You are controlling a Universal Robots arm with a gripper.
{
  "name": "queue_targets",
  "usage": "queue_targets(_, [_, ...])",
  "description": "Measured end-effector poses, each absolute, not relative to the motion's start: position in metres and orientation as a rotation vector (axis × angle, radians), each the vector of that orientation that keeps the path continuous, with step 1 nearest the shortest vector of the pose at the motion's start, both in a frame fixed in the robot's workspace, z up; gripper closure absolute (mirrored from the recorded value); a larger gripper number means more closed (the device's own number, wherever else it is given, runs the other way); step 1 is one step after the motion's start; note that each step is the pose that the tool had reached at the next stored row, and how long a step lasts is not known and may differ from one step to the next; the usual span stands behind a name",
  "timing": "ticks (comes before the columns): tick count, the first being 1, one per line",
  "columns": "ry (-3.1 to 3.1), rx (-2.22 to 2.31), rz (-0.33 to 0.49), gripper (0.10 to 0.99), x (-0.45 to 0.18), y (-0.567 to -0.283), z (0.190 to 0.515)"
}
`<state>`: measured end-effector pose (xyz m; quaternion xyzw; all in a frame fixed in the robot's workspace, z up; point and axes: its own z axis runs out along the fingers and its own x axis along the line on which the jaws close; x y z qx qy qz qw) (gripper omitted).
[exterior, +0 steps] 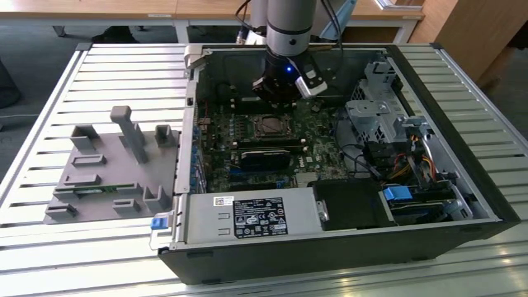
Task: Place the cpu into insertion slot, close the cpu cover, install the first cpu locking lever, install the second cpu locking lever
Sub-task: 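Install the second cpu locking lever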
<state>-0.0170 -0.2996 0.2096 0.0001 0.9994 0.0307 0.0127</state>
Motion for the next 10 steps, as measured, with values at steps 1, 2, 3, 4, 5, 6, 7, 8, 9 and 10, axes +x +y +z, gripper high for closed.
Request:
queue_targets(1, [3.115,0.000,0.096,0.980,-0.0170,-0.3007,0.2096])
queue_targets(2, [3.115,0.000,0.096,0.980,-0.0170,-0.3013,0.2095])
queue_targets(3, [3.115,0.000,0.096,0.980,-0.0170,-0.3015,0.2095])
queue_targets(4, [3.115,0.000,0.096,0.980,-0.0170,-0.3016,0.2095])
queue_targets(5, [3.115,0.000,0.096,0.980,-0.0170,-0.3017,0.2096])
queue_targets(6, [3.115,0.000,0.095,0.980,-0.0170,-0.3017,0.2099])
queue_targets(7, [3.115,0.000,0.095,0.980,-0.0170,-0.3018,0.2105])
queue_targets(8, [3.115,0.000,0.095,0.980,-0.0170,-0.3017,0.2114])
queue_targets(9, [3.115,0.000,0.096,0.980,-0.0170,-0.3017,0.2125])
queue_targets(10, [3.115,0.000,0.096,0.980,-0.0170,-0.3017,0.2140])
